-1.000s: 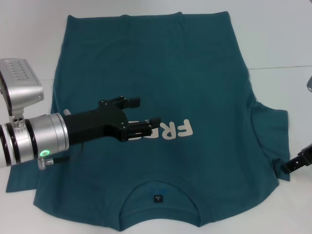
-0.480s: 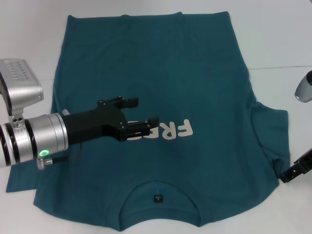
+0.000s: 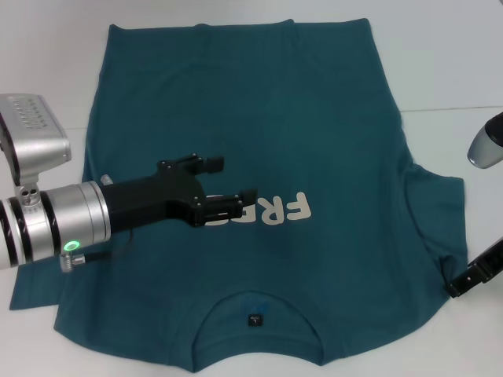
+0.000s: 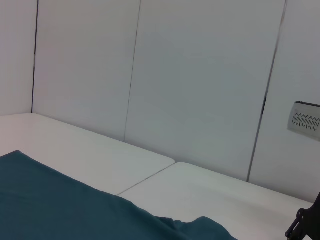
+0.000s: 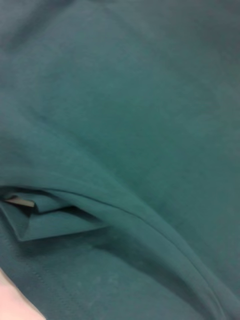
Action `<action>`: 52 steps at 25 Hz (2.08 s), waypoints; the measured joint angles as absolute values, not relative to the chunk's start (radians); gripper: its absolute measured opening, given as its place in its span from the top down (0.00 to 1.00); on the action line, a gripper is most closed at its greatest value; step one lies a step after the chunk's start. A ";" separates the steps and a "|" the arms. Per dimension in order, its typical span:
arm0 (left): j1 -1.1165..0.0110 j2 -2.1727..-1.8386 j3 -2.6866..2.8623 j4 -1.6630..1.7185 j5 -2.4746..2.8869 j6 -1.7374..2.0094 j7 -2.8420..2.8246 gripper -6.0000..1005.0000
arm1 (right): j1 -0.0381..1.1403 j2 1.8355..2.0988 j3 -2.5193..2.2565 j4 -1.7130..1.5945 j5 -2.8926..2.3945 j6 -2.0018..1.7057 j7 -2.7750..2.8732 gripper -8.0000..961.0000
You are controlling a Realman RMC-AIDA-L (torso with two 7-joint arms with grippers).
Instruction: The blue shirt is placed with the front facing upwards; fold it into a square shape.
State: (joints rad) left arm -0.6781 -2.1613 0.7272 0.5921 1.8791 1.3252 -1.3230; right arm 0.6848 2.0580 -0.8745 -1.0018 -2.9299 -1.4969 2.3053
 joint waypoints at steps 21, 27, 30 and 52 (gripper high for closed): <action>-0.678 -2.160 0.730 0.592 1.879 1.319 -1.321 0.13 | 0.684 2.052 -0.926 -0.970 -2.930 -1.457 2.341 0.26; -0.678 -2.160 0.730 0.592 1.879 1.318 -1.321 0.13 | 0.686 2.052 -0.930 -0.961 -2.930 -1.450 2.344 0.32; -0.678 -2.161 0.730 0.592 1.879 1.317 -1.321 0.13 | 0.688 2.054 -0.933 -0.961 -2.930 -1.447 2.344 0.33; -0.675 -2.161 0.730 0.592 1.879 1.313 -1.318 0.13 | 0.699 2.047 -0.954 -0.922 -2.931 -1.413 2.377 0.44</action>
State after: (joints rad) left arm -0.6749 -2.1614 0.7301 0.5921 1.8791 1.3131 -1.3181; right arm 0.6993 2.0465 -0.9542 -0.9216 -2.9308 -1.4130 2.3765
